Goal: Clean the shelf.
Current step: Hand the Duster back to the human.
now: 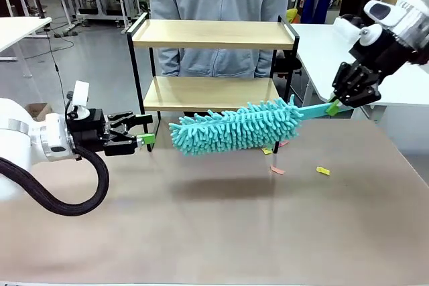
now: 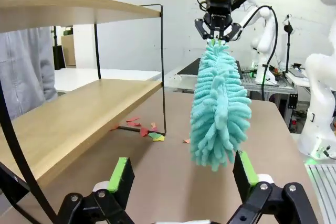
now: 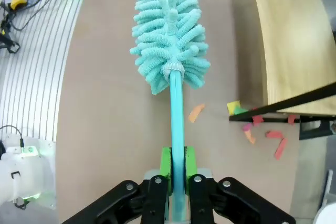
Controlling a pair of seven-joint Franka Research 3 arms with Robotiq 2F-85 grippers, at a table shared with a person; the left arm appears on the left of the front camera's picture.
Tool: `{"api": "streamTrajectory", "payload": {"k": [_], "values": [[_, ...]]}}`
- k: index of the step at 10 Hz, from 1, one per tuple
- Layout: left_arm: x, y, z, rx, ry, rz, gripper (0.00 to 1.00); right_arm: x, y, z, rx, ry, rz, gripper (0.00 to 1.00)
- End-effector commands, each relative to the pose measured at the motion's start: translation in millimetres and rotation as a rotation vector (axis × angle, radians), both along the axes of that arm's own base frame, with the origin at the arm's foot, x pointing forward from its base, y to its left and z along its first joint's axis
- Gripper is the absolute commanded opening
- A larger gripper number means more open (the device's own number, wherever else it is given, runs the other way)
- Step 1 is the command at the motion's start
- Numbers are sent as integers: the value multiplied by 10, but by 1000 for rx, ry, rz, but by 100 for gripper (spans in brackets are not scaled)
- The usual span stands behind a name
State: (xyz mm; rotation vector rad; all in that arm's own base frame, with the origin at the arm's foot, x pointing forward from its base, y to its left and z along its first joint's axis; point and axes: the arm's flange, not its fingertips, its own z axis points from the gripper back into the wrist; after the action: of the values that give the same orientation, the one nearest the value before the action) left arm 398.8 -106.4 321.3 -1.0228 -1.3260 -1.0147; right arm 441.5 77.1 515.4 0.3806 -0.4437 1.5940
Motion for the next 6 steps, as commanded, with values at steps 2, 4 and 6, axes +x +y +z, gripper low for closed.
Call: {"api": "streamTrajectory", "payload": {"k": [2,4,6], "values": [[-482,40,-117,-2,-31,-26,100,209,0,-60,90,-54,38,13],[-462,7,-79,-48,-4,-82,100,262,-29,-141,84,-98,24,13],[-44,-53,-129,-23,-4,-45,100,270,-88,-116,169,-90,103,13]]}}
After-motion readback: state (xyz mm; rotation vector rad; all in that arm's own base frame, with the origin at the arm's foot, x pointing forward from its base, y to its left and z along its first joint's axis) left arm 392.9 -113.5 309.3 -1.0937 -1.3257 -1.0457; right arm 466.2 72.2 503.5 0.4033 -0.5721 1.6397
